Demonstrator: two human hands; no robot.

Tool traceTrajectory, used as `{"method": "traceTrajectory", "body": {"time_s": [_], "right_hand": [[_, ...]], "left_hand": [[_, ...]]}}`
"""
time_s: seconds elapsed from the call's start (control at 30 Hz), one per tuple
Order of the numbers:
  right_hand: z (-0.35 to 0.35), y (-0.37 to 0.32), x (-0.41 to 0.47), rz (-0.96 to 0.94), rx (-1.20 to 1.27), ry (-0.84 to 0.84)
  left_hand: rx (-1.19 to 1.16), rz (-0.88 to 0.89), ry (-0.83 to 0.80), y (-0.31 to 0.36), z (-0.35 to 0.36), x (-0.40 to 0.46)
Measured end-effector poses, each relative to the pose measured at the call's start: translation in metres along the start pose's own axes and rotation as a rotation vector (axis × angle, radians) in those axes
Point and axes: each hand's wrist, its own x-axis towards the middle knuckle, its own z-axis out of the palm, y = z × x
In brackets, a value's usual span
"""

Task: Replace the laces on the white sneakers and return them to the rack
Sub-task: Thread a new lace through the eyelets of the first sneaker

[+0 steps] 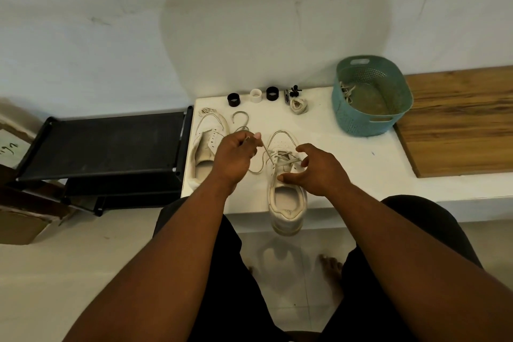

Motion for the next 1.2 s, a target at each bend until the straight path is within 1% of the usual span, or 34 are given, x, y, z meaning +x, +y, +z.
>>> {"method": "traceTrajectory", "body": {"time_s": [0.1, 0.17, 0.3, 0.47, 0.53, 0.57, 0.63, 0.67, 0.73, 0.77, 0.8, 0.87, 0.93, 1.0, 1.1, 1.2], "right_hand": [[-0.001, -0.001, 0.001, 0.015, -0.016, -0.006], [-0.002, -0.002, 0.002, 0.028, -0.019, -0.006], [-0.005, 0.000, 0.002, 0.053, 0.025, -0.015], [-0.009, 0.001, 0.002, 0.087, 0.081, -0.023], [-0.009, 0.001, 0.002, 0.090, 0.096, -0.025], [-0.009, 0.002, 0.001, 0.086, 0.096, -0.029], [-0.009, 0.002, 0.000, 0.078, 0.104, -0.039], [-0.010, 0.003, 0.000, 0.080, 0.123, -0.046], [-0.012, 0.006, 0.001, 0.091, 0.207, -0.041], [-0.014, 0.007, 0.001, 0.095, 0.276, -0.021], [-0.015, 0.008, 0.001, 0.099, 0.347, 0.010], [-0.018, 0.007, -0.001, 0.092, 0.437, 0.082], [-0.020, 0.004, -0.002, 0.073, 0.467, 0.131], [-0.019, 0.000, -0.003, 0.020, 0.469, 0.166], [-0.014, -0.008, -0.005, -0.120, 0.411, 0.214], [-0.011, -0.022, -0.011, -0.250, 0.375, 0.239]], "left_hand": [[-0.187, 0.019, 0.088, 0.009, -0.004, 0.000], [-0.256, 0.041, 0.116, 0.013, -0.007, 0.000], [-0.275, 0.082, 0.165, 0.015, -0.009, 0.000], [-0.279, 0.063, 0.233, 0.009, -0.010, 0.005], [-0.189, 0.053, 0.252, 0.008, -0.012, 0.007], [-0.070, 0.045, 0.264, 0.005, -0.014, 0.010], [0.244, 0.017, 0.295, -0.002, -0.019, 0.013], [0.353, 0.016, 0.333, -0.006, -0.022, 0.015], [0.408, 0.054, 0.384, -0.005, -0.023, 0.015], [0.410, 0.064, 0.382, -0.001, -0.022, 0.012], [0.373, 0.058, 0.370, 0.004, -0.020, 0.010], [0.154, 0.009, 0.317, 0.008, -0.012, 0.006], [-0.090, -0.070, 0.225, 0.008, -0.006, 0.004], [-0.236, -0.116, 0.133, 0.010, -0.003, 0.003], [-0.364, -0.098, 0.019, 0.012, 0.001, 0.003], [-0.360, -0.070, -0.073, 0.008, 0.003, 0.002]]}}
